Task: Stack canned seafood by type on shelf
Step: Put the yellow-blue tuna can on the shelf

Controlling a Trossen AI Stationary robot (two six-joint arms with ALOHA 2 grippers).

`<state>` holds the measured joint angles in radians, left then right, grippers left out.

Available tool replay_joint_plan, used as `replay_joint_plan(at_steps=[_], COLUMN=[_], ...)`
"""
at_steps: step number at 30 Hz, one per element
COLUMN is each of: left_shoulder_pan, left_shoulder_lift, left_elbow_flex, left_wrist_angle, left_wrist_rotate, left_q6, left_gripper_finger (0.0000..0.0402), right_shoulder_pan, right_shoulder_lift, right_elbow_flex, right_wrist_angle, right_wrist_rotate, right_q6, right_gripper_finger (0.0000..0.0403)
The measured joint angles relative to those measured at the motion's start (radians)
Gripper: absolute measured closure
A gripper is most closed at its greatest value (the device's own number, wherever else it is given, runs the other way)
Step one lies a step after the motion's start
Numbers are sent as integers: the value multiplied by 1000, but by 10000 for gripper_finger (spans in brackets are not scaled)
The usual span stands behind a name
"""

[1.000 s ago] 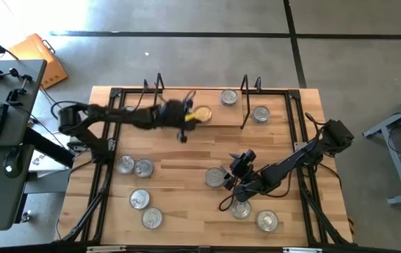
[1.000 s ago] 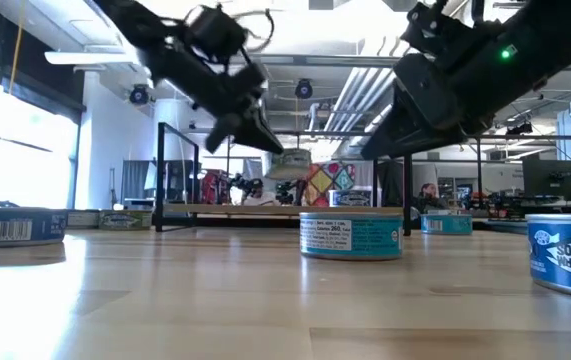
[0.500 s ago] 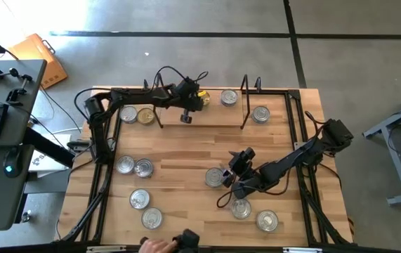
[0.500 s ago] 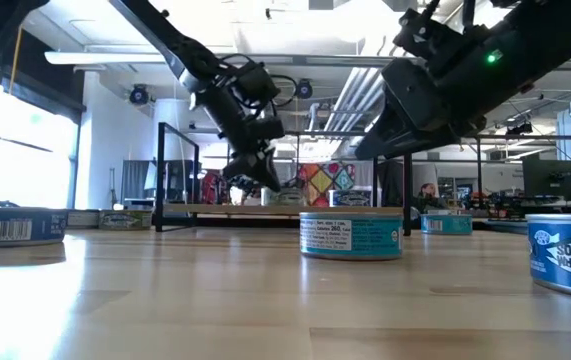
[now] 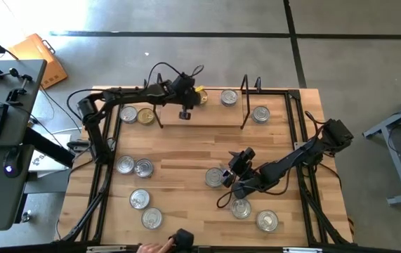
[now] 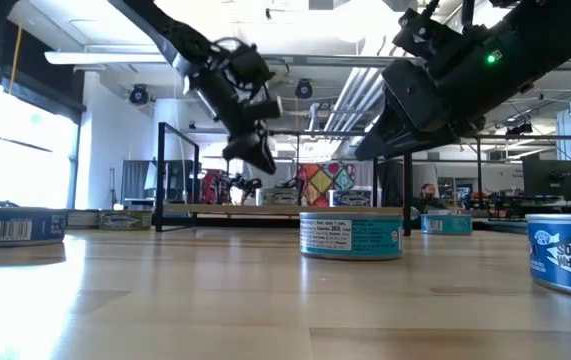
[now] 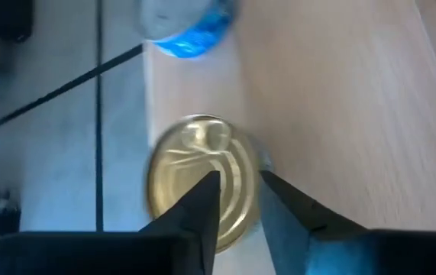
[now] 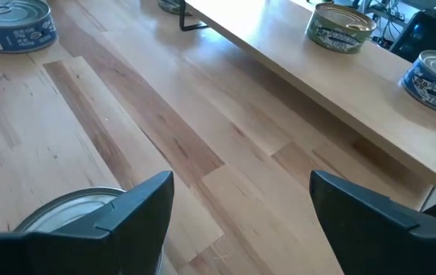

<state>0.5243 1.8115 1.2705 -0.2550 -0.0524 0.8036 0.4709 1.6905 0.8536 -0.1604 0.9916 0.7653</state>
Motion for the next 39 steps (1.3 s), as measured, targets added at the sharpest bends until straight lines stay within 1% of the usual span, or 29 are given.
replay_joint_plan(at_steps=[2, 4, 6, 8, 9, 11, 12, 14, 16, 17, 19, 20, 22, 26, 28, 31, 36, 39], left_shoulder_pan=[-13, -24, -25, -29, -33, -54, -72, -128, -219, -274, -403, -469, -603, -843, -933, -1032, -1126, -1156], left_shoulder_lift=[-39, -80, -135, -200, -240, -331, -381, -480, -581, -625, -698, -727, -770, -814, -818, -816, -784, -762], left_elbow_flex=[0, -5, -52, -129, -174, -272, -319, -409, -489, -523, -573, -586, -585, -569, -568, -568, -573, -589], left_wrist_angle=[-34, -88, -78, -32, 0, 56, 87, 137, 193, 222, 244, 230, 151, -35, -112, -243, -469, -560], left_wrist_rotate=[-26, -14, 75, 172, 201, 241, 257, 257, 235, 215, 133, 71, -86, -413, -519, -607, -745, -770], left_q6=[-79, -166, -249, -303, -327, -383, -422, -511, -567, -589, -618, -630, -679, -873, -982, -1156, -1497, -1665], left_gripper_finger=[306, 306, 312, 321, 327, 339, 345, 356, 367, 373, 387, 393, 399, 399, 401, 401, 401, 401], right_shoulder_pan=[0, 0, 0, 0, 0, -7, -13, -38, -72, -90, -128, -147, -184, -236, -257, -278, -295, -295], right_shoulder_lift=[0, 0, 0, 0, 0, -1, -1, -1, -1, -1, -1, -1, -1, -1, -1, -1, -1, -1], right_elbow_flex=[0, 0, 0, 0, 0, 0, 0, 0, 0, 0, 0, 0, 0, 0, 0, 0, 0, 0], right_wrist_angle=[0, 0, 2, 20, 46, 125, 175, 282, 384, 428, 498, 531, 589, 659, 679, 691, 686, 673], right_wrist_rotate=[0, 0, -5, -9, -10, -24, -56, -163, -280, -335, -416, -445, -485, -514, -516, -517, -518, -533], right_q6=[-6, -5, 1, 18, 15, -52, -116, -272, -424, -494, -601, -640, -686, -673, -633, -586, -582, -587], right_gripper_finger=[105, 105, 105, 105, 105, 105, 105, 105, 105, 105, 105, 105, 105, 105, 105, 105, 105, 105])
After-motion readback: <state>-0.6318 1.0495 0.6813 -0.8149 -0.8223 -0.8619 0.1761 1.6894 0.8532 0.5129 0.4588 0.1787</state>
